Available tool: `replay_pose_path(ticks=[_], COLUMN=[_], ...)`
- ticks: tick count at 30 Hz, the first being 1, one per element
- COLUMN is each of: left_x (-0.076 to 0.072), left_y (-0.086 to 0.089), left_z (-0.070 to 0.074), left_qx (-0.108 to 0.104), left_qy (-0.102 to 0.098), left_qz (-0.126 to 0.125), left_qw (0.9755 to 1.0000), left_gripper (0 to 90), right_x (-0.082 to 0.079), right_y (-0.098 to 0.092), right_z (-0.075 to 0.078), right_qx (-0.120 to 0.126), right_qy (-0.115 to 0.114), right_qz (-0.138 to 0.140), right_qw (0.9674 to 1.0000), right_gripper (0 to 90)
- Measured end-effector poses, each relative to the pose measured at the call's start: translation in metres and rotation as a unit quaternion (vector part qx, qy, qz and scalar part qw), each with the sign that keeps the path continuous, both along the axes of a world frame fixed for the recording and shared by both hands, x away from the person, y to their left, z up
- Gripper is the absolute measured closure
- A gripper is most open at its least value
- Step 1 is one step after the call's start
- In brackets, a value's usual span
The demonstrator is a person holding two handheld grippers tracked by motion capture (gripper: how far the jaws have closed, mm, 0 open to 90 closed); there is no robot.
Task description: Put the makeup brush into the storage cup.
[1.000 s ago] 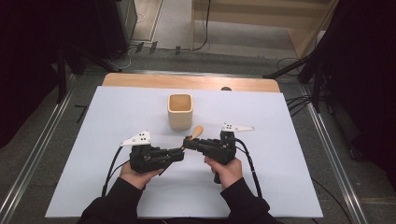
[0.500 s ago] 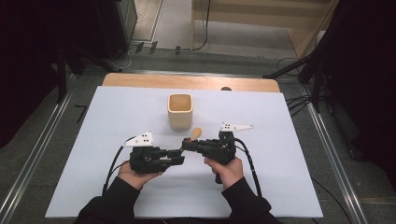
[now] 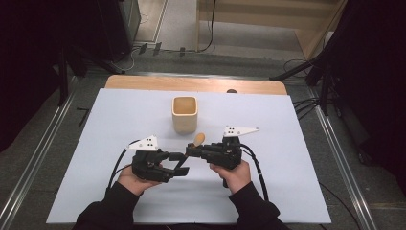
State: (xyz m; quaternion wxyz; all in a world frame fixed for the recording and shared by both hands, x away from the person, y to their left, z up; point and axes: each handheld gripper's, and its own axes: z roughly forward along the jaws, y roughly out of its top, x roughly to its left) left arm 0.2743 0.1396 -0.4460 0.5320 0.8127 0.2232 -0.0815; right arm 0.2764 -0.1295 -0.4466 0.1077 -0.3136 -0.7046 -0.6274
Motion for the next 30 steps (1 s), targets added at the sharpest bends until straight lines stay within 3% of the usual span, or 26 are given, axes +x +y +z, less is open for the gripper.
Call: replay_pose_path(ticks=[3,13,17,30], left_x=[0.0,0.002,0.002,0.004], left_y=[0.002,0.005,0.007,0.008], left_z=[0.003,0.007,0.009,0.012], left_qx=[0.001,0.012,0.005,0.024], left_qy=[-0.009,-0.013,-0.013,-0.026], left_qz=[0.0,-0.009,-0.012,-0.041], left_qw=[1.0,0.9998,0.9998,0.9985], left_gripper=[35.7,30.5,29.9,26.4], right_x=[0.0,-0.001,0.0,0.001], right_y=[0.001,0.003,0.003,0.002], right_z=[0.002,0.005,0.007,0.012], right_qx=[-0.009,-0.04,-0.049,-0.078], right_qy=[-0.007,-0.026,-0.03,-0.053], right_qz=[0.008,0.03,0.035,0.057], right_qw=[0.9999,0.9984,0.9977,0.9939], right_gripper=[78.2,78.2,78.2,78.2])
